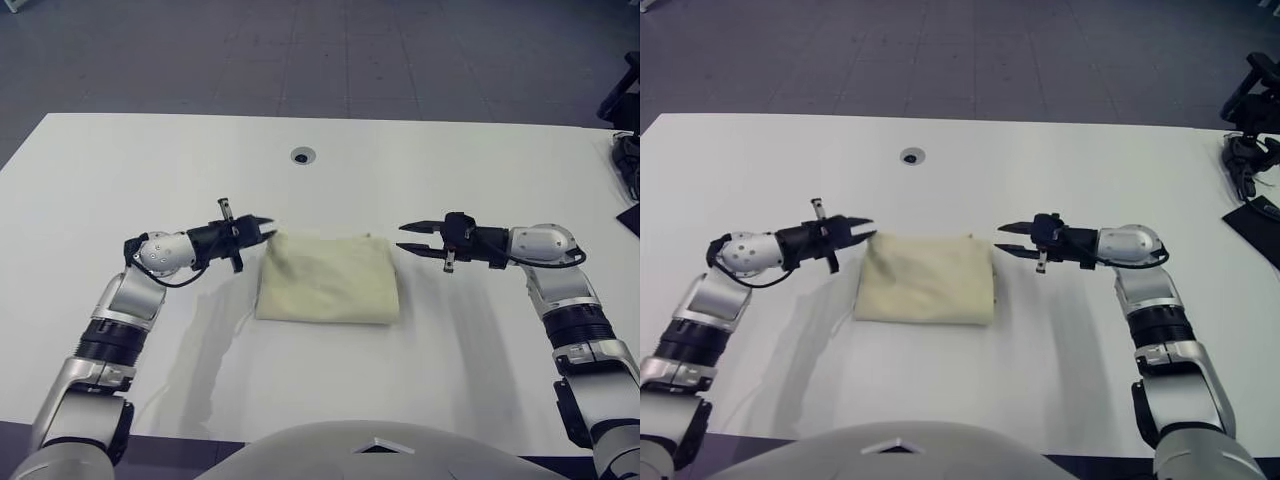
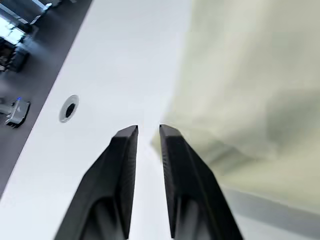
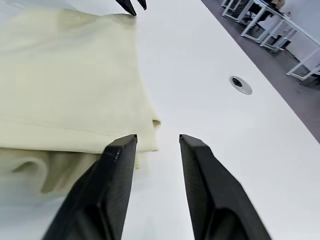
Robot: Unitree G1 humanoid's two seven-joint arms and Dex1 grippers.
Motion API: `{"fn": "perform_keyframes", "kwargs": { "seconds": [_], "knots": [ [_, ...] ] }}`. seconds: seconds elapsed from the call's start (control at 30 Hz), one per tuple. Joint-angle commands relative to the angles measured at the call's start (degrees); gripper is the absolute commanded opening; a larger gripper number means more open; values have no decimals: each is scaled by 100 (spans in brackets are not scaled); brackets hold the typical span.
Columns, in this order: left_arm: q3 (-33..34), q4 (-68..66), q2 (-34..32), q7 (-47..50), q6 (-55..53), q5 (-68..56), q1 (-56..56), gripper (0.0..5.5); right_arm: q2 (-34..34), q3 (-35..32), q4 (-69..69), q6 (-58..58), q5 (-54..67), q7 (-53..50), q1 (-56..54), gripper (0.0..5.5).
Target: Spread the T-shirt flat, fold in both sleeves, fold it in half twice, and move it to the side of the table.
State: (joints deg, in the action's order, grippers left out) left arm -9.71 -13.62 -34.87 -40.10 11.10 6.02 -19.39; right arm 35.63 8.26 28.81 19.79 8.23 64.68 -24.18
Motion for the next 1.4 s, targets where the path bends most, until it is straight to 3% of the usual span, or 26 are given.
{"fn": "perform_keyframes", "kwargs": {
  "seconds": [0.03, 0.17, 0.3, 0.43, 0.67, 0.77, 0.93, 1.03, 1.1, 1.17, 1.27, 1.4],
  "knots": [
    [163, -161, 283, 531, 8, 82, -65, 165, -37, -18, 225, 226, -213, -141, -106, 227],
    [217, -142, 325, 823, 52, 192, 127, 232, -201, -28, -302, 254, -45, -178, 14, 291],
    [825, 88, 414, 1563, -59, -4, 122, 300, -591, 260, -1331, 38, 34, -281, 131, 356],
    [1625, 512, 856, 2533, -523, -427, -32, 368, -898, 970, -1428, 221, -916, -522, -103, 422],
    [1364, 1159, 1124, 2799, -625, -131, 268, 495, -1463, 2132, 200, 1276, -3223, -1792, -1316, 540],
    [1300, 1258, 1211, 2832, -675, -96, 358, 537, -1622, 2370, 933, 1509, -3698, -2304, -1652, 540],
    [1239, 1314, 1280, 2846, -770, -98, 355, 537, -1262, 2564, 1723, 1674, -4104, -2730, -1793, 540],
    [1276, 1365, 1243, 2845, -813, -80, 387, 537, -911, 2237, 1927, 1506, -3730, -2711, -1548, 540],
    [1311, 1396, 1208, 2868, -834, -38, 431, 537, -800, 1606, 1943, 983, -3018, -2692, -1297, 540],
    [1411, 1454, 1216, 2838, -923, -150, 459, 537, -572, 827, 1747, 160, -2172, -2576, -931, 540],
    [1553, 1755, 1306, 2698, -1144, -511, 502, 537, -336, -423, 898, -2041, -1096, -2908, -211, 540],
    [1533, 2049, 1237, 2715, -1229, -432, 583, 537, -286, -1553, -348, -3868, -756, -4013, 937, 540]
  ]
}}
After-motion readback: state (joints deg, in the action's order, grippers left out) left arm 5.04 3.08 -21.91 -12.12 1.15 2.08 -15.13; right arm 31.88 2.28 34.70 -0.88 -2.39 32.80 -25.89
